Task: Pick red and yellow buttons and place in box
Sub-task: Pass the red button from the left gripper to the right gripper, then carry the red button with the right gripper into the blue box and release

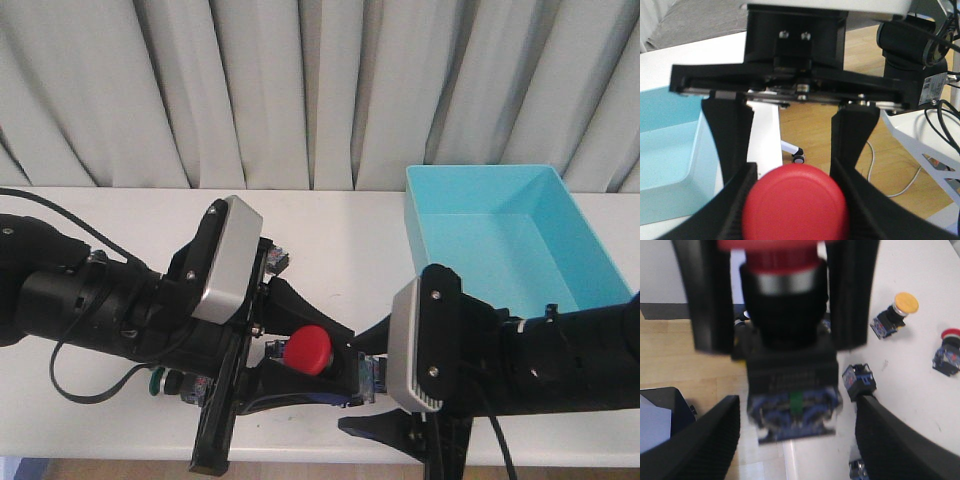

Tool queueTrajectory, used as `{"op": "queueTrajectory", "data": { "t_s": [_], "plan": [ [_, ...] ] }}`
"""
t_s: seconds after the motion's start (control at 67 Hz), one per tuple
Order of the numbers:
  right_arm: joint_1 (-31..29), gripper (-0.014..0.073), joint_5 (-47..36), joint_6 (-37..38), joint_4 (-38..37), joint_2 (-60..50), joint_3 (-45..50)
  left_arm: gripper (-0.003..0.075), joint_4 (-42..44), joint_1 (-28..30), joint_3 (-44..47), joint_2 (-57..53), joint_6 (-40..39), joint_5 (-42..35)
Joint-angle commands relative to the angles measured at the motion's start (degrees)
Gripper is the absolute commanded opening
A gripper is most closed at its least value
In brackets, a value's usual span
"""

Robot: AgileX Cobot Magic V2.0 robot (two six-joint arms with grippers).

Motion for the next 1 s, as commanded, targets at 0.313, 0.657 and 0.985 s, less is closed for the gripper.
{"op": "queueTrajectory", "data": {
  "t_s": [0.313, 0.657, 0.985],
  "plan": [
    [0.29, 0.0432, 0.62, -8.95, 9.58, -0.34, -2.20, 0.0185, -4.58, 0.09, -1.47, -1.55, 0.06, 2.58],
    [0.29, 0.0218, 1.15, -9.07, 9.58, -0.34, -2.20, 0.0219, -4.58, 0.09, -1.47, -1.55, -0.42, 2.58],
    [0.24, 0.0206, 1.93, -9.07, 9.53, -0.34, -2.20, 0.0532, -4.54, 0.09, -1.47, -1.55, -0.57, 1.17]
  ]
}}
